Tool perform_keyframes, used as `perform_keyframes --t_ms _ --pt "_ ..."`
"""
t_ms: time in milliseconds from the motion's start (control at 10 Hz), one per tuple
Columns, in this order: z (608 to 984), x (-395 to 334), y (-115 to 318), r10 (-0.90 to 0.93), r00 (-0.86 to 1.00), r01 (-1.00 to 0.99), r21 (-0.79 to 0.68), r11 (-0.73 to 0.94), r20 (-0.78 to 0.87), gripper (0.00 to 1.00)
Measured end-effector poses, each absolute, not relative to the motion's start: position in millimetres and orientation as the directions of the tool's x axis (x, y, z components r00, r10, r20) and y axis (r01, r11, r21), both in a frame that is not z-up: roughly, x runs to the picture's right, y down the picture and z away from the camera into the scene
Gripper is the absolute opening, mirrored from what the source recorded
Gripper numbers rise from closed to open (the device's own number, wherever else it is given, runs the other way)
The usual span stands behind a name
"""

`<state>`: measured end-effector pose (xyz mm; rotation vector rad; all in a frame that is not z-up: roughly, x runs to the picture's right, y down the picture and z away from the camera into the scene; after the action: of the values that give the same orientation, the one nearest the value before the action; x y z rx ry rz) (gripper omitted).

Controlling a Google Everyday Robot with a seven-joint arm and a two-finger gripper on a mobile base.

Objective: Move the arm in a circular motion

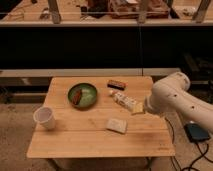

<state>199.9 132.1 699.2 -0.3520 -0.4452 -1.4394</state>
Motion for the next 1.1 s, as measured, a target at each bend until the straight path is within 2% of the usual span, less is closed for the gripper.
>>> perform_keyframes --t_ms 300,700,900,1100 --pt "696 138 163 -0.832 0.006 0.997 0.065 0.050 0.555 0.80" --pt "723 38 182 -0.761 -0.198 0.977 0.188 -0.102 0.618 0.80" --pt "738 -13 176 -0.725 -0.320 0.943 0.278 -0.183 0.610 0.80" --pt "759 -55 143 -0.726 -0.397 0.912 0.331 -0.242 0.562 0.80"
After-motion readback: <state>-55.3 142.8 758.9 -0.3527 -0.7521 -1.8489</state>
